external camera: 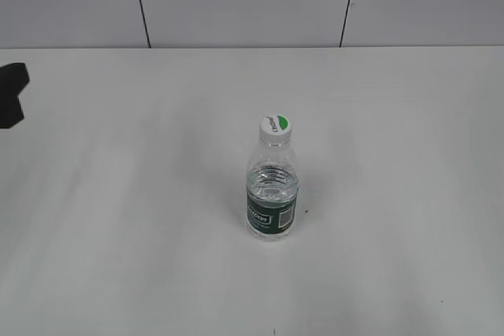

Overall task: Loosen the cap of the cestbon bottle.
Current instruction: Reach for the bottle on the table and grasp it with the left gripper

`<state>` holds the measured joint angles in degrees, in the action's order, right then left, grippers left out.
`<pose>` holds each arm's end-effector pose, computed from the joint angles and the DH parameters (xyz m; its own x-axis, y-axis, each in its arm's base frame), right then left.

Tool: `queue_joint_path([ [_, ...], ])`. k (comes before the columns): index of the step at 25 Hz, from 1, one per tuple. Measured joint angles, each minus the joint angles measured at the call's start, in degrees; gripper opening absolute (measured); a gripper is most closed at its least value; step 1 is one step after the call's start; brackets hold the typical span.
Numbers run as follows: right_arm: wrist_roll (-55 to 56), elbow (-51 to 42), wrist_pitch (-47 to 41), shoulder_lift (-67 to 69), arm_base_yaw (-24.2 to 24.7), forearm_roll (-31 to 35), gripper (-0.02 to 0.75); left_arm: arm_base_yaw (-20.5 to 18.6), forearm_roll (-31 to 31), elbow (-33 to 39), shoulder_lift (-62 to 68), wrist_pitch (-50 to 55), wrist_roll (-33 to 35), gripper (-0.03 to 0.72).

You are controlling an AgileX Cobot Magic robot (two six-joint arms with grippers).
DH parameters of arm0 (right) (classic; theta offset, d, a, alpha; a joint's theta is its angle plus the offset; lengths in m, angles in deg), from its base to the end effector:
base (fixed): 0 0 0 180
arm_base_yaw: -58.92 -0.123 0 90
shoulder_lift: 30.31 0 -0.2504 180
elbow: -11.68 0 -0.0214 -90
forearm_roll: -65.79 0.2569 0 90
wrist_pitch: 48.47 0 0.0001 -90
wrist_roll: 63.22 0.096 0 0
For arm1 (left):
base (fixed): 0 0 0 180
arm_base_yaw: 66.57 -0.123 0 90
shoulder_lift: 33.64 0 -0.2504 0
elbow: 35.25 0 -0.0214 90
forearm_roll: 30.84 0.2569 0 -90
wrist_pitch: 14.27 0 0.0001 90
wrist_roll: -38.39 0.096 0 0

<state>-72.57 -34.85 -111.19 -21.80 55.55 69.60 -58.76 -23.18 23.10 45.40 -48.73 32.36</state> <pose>0.0350 0.0077 0.2802 -0.4454 -0.1585 -0.8812 -0.1713 0.9811 -0.0899 0.2321 -0.0391 0.1723 -0.2246 0.0360 -0.9738 0.2094 0.9777 -0.0121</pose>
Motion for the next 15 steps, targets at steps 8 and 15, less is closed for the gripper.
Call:
queue_joint_path([
  [8,0.1,0.0,0.0,0.0,0.0,0.3,0.587,0.0,15.5,-3.3,17.6,-13.3,-11.2,0.351],
  [15,0.2,0.0,0.0,0.0,0.0,0.3,0.585,-0.6,38.3,-11.3,29.5,-16.1,-15.8,0.371],
])
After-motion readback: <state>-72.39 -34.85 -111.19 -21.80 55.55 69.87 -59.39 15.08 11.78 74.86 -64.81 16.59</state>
